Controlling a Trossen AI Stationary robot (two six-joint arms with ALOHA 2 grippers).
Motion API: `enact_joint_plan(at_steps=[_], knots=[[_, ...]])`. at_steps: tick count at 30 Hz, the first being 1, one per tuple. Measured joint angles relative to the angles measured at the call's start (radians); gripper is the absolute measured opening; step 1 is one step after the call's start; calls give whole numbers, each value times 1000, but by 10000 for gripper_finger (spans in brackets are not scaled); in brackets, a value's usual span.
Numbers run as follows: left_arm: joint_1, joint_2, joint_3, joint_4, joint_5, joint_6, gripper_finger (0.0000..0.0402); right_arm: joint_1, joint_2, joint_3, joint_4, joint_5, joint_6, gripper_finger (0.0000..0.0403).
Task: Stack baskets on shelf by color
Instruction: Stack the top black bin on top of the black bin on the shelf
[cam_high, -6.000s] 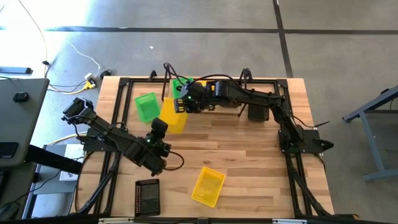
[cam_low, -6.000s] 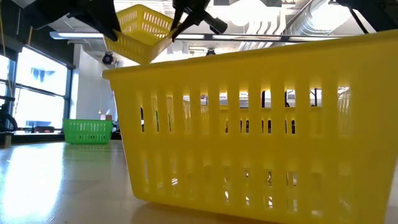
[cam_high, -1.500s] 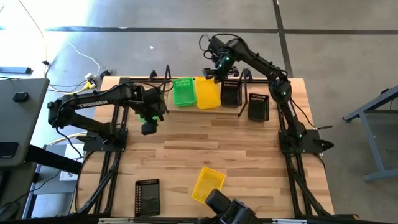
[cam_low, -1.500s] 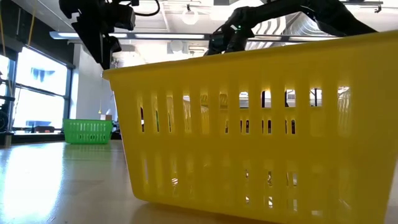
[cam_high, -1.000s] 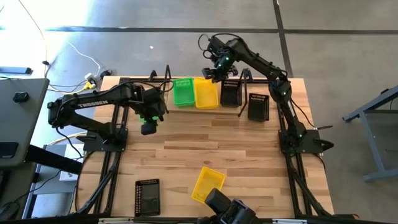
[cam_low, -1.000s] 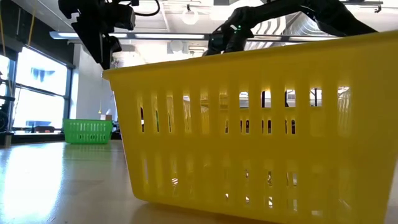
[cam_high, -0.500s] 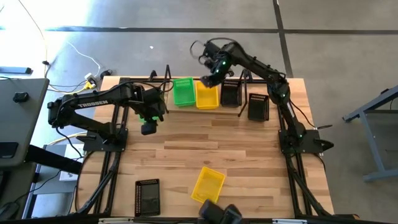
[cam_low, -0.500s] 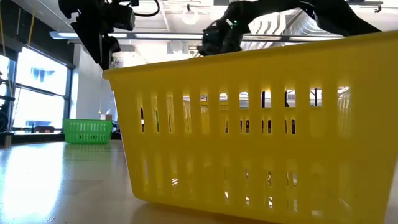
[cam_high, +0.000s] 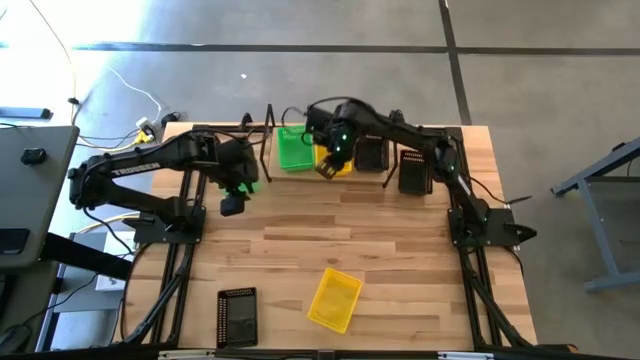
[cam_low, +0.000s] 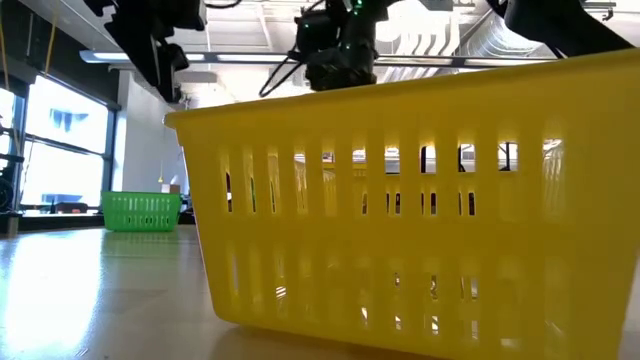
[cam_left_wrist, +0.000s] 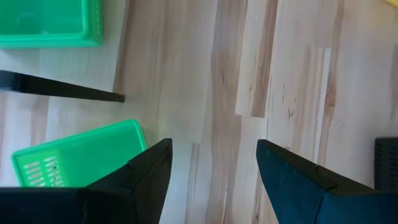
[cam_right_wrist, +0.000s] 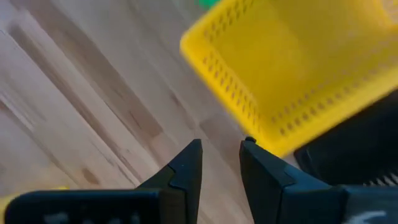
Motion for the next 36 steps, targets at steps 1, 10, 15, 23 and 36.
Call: enact_joint_plan(at_steps=[1,10,15,23,36], knots=[[0,-10,0,0,0,0,225,16,0,0,-17,21,5,94],[0,-62,0,1,0,13,225,156,-5,0,-19,82,19,94],[0,-79,0,0,0,34,225,215,-5,0,-19,133,56,94],[0,-81,0,-1,0,59,225,264,-9,0,-19,177,83,94],[0,-80,0,-1,-4,61,225,271,-96,-67,-18,252,26,94]])
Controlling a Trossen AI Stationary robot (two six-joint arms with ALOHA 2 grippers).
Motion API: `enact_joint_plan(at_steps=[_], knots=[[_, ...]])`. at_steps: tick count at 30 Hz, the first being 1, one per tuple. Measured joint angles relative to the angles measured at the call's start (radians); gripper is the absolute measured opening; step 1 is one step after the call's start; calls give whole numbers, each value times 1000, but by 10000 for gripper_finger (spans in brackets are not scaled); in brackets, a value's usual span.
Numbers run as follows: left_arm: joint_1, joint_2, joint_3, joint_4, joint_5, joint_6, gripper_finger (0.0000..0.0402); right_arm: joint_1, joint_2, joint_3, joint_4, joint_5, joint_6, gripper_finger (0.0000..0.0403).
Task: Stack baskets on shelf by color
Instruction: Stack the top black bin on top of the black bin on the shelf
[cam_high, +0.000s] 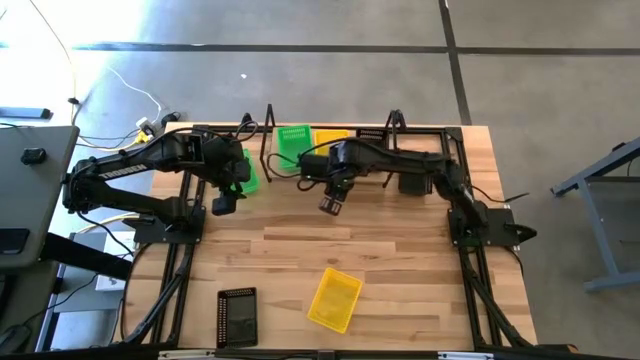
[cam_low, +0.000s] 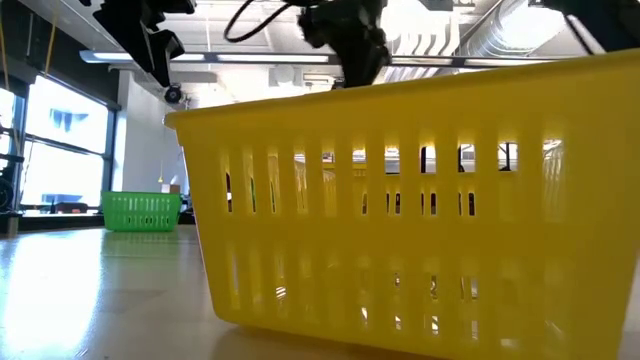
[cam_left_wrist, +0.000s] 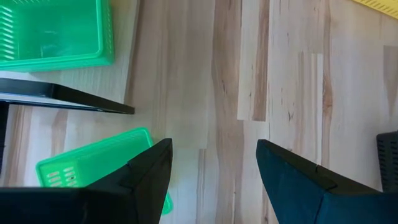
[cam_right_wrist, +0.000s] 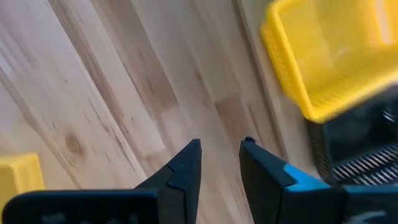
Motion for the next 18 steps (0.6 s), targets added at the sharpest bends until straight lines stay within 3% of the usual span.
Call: enact_joint_plan(at_steps=[10,18], knots=[[1,0,0,8,-9,-2,225,-17,-309,-415,28,-6,29,94],[1,0,0,8,-12,-68,225,-51,-564,-710,144,-60,-64,94]])
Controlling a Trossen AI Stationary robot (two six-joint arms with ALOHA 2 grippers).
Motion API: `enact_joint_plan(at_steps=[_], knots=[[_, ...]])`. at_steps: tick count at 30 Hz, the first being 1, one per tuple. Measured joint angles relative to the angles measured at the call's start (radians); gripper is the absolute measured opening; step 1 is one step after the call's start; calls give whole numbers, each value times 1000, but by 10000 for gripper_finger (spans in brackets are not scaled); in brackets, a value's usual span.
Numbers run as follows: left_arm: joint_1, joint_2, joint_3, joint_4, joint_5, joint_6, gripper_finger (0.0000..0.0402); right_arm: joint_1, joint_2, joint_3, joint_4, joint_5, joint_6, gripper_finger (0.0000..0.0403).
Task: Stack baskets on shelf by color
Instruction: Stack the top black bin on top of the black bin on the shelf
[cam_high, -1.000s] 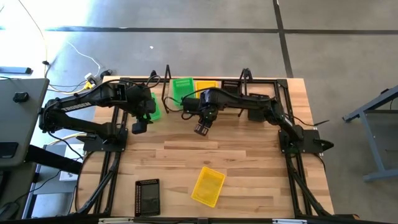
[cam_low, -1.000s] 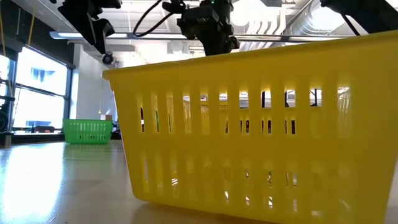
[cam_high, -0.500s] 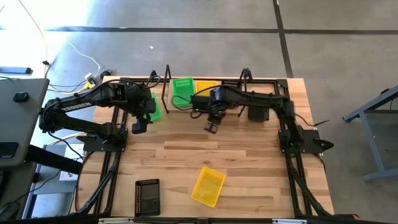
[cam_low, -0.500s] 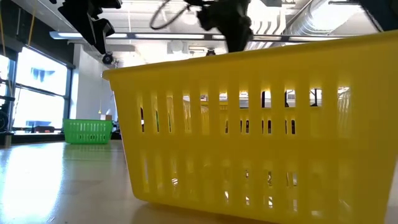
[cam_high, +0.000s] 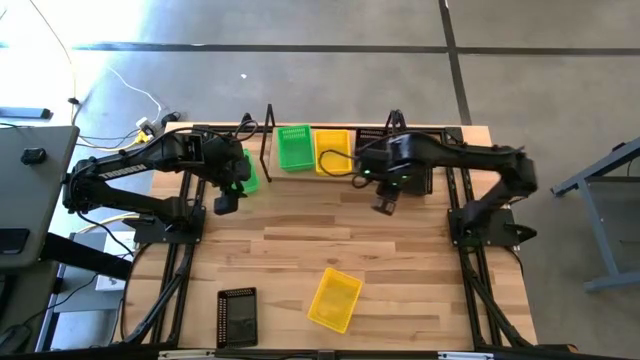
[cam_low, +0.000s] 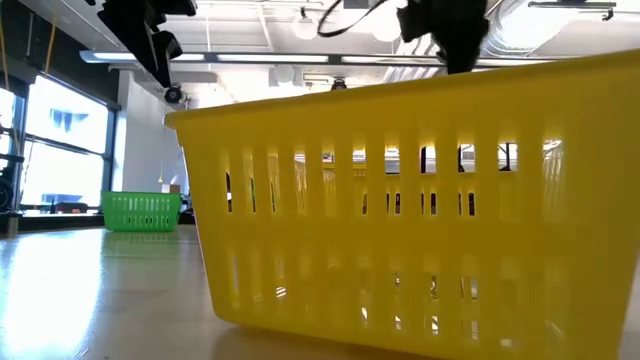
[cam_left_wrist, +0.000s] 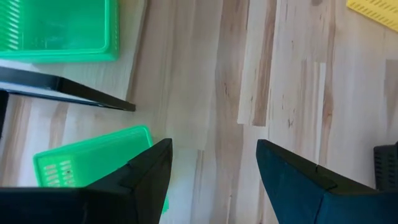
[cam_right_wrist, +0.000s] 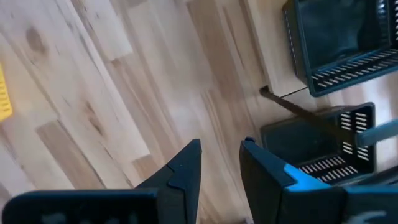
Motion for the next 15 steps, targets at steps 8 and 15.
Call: enact_joint_plan(at_steps=[8,15], knots=[[0,0,0,0,-28,-40,225,-54,-267,-335,221,-15,-84,94],[0,0,0,0,-52,-100,225,-78,-389,-540,330,-17,-129,94]])
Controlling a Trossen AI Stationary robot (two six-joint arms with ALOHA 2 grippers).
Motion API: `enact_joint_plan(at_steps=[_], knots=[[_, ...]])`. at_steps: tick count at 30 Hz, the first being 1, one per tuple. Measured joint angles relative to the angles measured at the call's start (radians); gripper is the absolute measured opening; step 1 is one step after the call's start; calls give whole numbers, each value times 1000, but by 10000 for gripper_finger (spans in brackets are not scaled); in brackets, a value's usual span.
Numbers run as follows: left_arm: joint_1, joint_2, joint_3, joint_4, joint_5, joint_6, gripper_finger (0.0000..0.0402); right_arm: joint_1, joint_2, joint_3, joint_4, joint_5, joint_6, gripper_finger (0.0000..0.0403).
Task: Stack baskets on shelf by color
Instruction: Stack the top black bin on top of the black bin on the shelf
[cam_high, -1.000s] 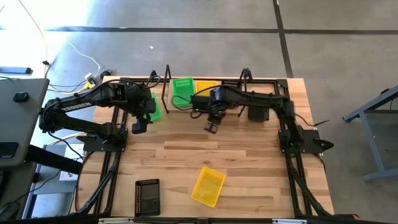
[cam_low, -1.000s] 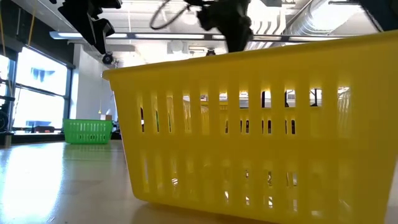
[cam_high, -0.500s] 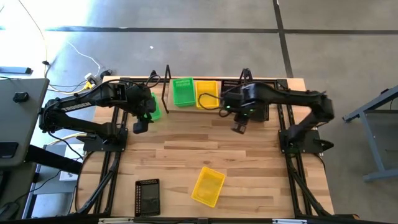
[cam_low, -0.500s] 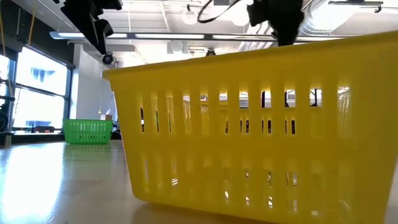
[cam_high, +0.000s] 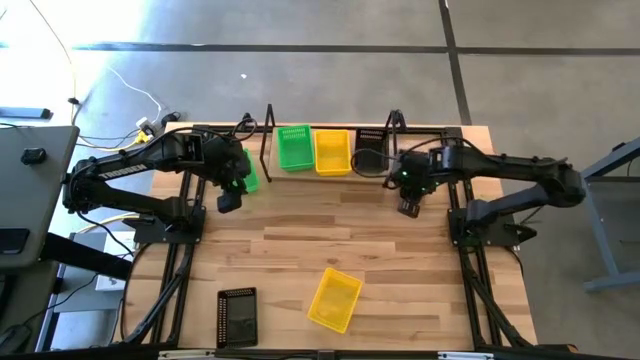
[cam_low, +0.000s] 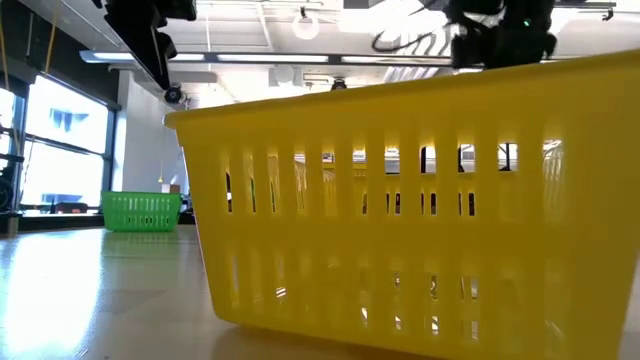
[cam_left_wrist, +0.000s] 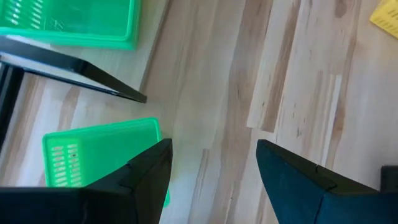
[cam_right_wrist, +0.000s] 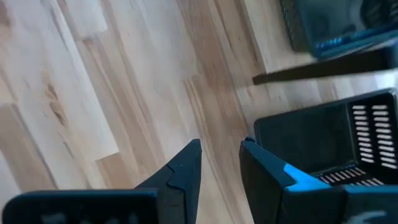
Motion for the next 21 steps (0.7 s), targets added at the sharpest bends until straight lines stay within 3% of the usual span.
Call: enact_joint_plan(at_steps=[14,21], knots=[[0,0,0,1,-57,-95,225,1,-3,-200,53,164,-163,94],[0,0,0,2,-78,-148,225,1,-3,-278,143,192,-235,94]])
